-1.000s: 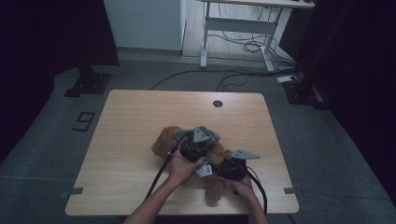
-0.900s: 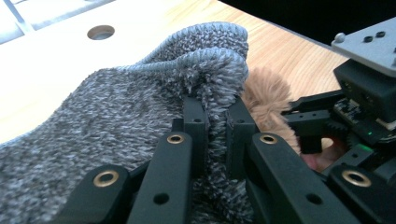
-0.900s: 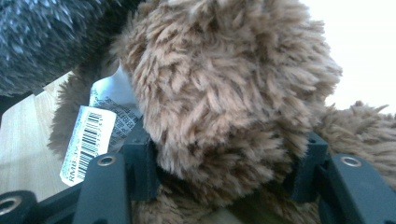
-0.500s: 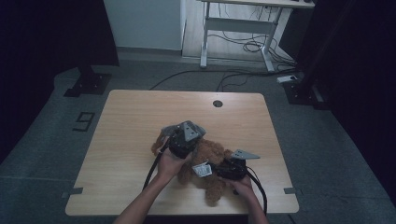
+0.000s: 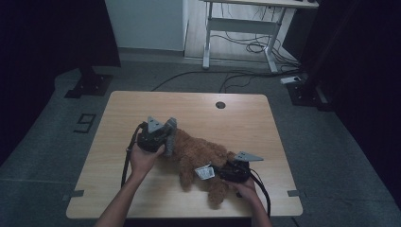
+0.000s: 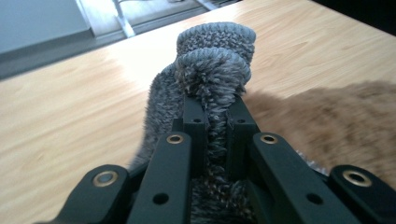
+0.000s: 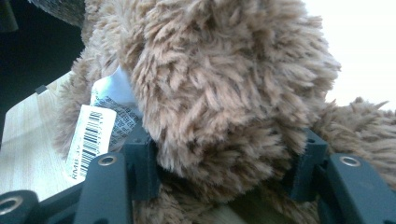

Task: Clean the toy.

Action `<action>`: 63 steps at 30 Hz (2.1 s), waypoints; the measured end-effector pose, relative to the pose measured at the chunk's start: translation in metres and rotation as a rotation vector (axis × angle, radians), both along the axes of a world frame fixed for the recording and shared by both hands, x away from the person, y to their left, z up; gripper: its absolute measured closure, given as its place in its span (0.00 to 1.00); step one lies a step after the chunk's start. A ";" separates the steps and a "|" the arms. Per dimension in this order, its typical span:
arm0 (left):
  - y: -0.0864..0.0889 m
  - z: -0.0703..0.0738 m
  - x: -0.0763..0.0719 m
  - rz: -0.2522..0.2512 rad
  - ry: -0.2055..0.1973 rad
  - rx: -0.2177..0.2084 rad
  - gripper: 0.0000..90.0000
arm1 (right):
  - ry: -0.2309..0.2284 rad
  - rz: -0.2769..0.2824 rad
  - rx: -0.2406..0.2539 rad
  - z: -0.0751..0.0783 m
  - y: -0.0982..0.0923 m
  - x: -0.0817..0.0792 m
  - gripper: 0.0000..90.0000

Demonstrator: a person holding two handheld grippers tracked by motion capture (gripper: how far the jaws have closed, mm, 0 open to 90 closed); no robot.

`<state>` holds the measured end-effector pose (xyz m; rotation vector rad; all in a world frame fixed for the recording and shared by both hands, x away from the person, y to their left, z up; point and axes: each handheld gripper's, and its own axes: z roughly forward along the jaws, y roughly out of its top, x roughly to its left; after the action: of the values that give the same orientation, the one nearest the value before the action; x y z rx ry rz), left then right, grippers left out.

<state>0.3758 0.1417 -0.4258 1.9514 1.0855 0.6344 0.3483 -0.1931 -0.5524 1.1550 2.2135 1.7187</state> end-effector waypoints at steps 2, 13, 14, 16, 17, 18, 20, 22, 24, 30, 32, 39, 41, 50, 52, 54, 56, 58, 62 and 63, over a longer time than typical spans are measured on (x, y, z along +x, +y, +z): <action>0.014 -0.009 0.002 0.024 0.024 -0.002 0.91 | 0.000 0.000 0.000 0.000 0.000 0.000 0.46; 0.040 -0.055 0.010 0.066 0.130 -0.007 0.91 | -0.011 -0.003 -0.007 0.000 0.001 0.001 0.47; 0.040 -0.055 0.010 0.066 0.130 -0.007 0.91 | -0.013 -0.003 -0.010 0.000 0.001 0.002 0.47; 0.044 -0.064 0.011 0.068 0.161 -0.007 0.91 | -0.022 -0.001 -0.021 0.001 0.001 0.004 0.47; 0.045 -0.067 0.011 0.068 0.171 -0.012 0.91 | -0.027 -0.005 -0.023 0.001 0.001 0.005 0.47; 0.047 -0.068 0.011 0.067 0.176 -0.018 0.91 | -0.032 -0.006 -0.031 0.002 0.001 0.007 0.47; 0.048 -0.066 0.009 0.066 0.173 -0.028 0.90 | -0.039 -0.007 -0.044 0.004 0.000 0.011 0.47; 0.049 -0.059 0.006 0.068 0.147 -0.050 0.90 | -0.044 -0.006 -0.047 0.004 -0.002 0.015 0.47; 0.047 -0.046 0.002 0.051 0.108 -0.076 0.90 | -0.045 0.002 -0.057 0.006 -0.004 0.020 0.47; 0.015 -0.002 0.003 -0.022 0.012 -0.076 0.88 | -0.054 0.002 -0.071 0.010 -0.006 0.023 0.46; -0.001 0.009 0.011 -0.044 0.002 -0.052 0.88 | -0.053 0.007 -0.071 0.009 -0.007 0.021 0.46; -0.042 0.009 0.051 -0.043 0.034 0.007 0.88 | -0.045 -0.005 -0.047 0.004 -0.009 0.015 0.47; -0.047 -0.003 0.058 -0.052 0.091 0.024 0.88 | -0.045 -0.006 -0.042 0.004 -0.009 0.014 0.47; -0.039 -0.026 0.041 -0.074 0.096 0.077 0.89 | -0.036 -0.003 -0.054 0.005 -0.008 0.012 0.48; -0.035 -0.028 0.035 -0.083 0.099 0.070 0.89 | -0.033 -0.004 -0.057 0.004 -0.008 0.011 0.49; -0.028 -0.032 0.029 -0.087 0.096 0.044 0.89 | -0.024 -0.007 -0.057 0.004 -0.008 0.011 0.49; -0.022 -0.037 0.023 -0.089 0.096 0.004 0.89 | -0.009 -0.010 -0.055 0.003 -0.009 0.011 0.48; -0.014 -0.040 0.018 -0.088 0.098 -0.030 0.89 | -0.003 -0.014 -0.054 0.003 -0.010 0.011 0.48; -0.004 -0.045 0.011 -0.087 0.106 -0.095 0.89 | 0.000 -0.017 -0.051 0.002 -0.010 0.010 0.48; 0.000 -0.048 0.006 -0.086 0.104 -0.127 0.89 | -0.006 -0.010 -0.056 0.003 -0.009 0.009 0.48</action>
<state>0.3823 0.1420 -0.4743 1.9269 1.0724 0.4115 0.3576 -0.2023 -0.5494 1.1442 2.2331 1.6436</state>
